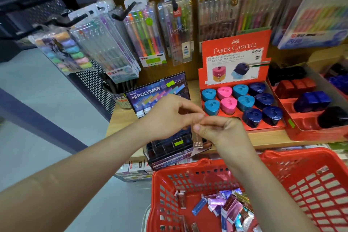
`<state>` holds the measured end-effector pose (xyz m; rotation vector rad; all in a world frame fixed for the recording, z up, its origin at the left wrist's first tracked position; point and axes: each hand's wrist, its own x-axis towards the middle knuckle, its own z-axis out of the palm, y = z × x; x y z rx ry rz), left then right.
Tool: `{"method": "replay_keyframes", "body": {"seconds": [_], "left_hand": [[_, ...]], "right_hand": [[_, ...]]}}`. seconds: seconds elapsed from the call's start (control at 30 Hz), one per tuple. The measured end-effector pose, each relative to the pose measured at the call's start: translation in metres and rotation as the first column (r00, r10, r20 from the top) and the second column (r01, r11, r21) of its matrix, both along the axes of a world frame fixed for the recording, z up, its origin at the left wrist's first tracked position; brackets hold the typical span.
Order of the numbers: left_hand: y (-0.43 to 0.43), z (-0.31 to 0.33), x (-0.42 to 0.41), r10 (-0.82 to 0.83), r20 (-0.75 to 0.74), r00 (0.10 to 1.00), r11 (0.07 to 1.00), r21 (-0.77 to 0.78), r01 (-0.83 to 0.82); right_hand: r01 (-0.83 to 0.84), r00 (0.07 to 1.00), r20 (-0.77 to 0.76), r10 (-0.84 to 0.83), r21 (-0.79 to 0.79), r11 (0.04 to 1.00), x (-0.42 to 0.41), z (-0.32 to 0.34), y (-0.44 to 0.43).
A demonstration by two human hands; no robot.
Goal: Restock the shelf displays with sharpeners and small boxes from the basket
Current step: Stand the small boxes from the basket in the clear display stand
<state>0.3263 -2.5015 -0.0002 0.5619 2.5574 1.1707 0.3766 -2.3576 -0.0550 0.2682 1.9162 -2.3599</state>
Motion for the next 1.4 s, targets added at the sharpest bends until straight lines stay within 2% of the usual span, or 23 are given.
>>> {"method": "replay_keyframes", "body": {"seconds": [0.17, 0.23, 0.3, 0.37, 0.47, 0.57, 0.7, 1.2, 1.4], "left_hand": [[-0.011, 0.011, -0.006, 0.108, 0.124, 0.986, 0.994, -0.001, -0.108], [-0.019, 0.015, -0.014, 0.213, 0.044, 0.976, 0.977, 0.017, -0.213], [-0.026, 0.018, -0.026, 0.33, -0.098, 0.939, 0.944, 0.027, -0.329], [-0.03, 0.016, -0.037, 0.384, -0.222, 0.896, 0.919, -0.002, -0.394], [-0.03, 0.007, -0.046, 0.328, -0.386, 0.862, 0.902, -0.142, -0.407], [-0.029, -0.002, -0.051, 0.29, -0.452, 0.843, 0.881, -0.217, -0.42], [-0.025, -0.009, -0.053, 0.25, -0.46, 0.852, 0.871, -0.279, -0.405], [-0.017, -0.014, -0.06, 0.212, -0.415, 0.885, 0.854, -0.361, -0.374], [-0.016, -0.016, -0.058, 0.065, -0.483, 0.873, 0.827, -0.463, -0.318]], "right_hand": [[0.03, 0.999, 0.016, -0.03, -0.004, 1.0, -0.001, -0.005, -0.001], [0.096, 0.995, -0.014, -0.096, 0.055, 0.994, -0.004, -0.008, 0.002], [0.147, 0.989, -0.04, -0.143, 0.149, 0.978, -0.008, -0.017, 0.007], [0.114, 0.993, -0.024, -0.111, 0.223, 0.968, -0.007, -0.026, 0.009], [0.025, 0.999, 0.019, -0.03, 0.244, 0.969, -0.004, -0.038, 0.006], [0.002, 0.999, 0.031, -0.009, 0.242, 0.97, -0.003, -0.042, 0.006], [0.005, 1.0, 0.018, -0.01, 0.229, 0.973, -0.004, -0.044, 0.009], [-0.016, 1.0, 0.009, 0.015, 0.222, 0.975, -0.005, -0.051, 0.011], [-0.022, 1.0, 0.005, 0.021, 0.206, 0.978, -0.005, -0.051, 0.012]]}}
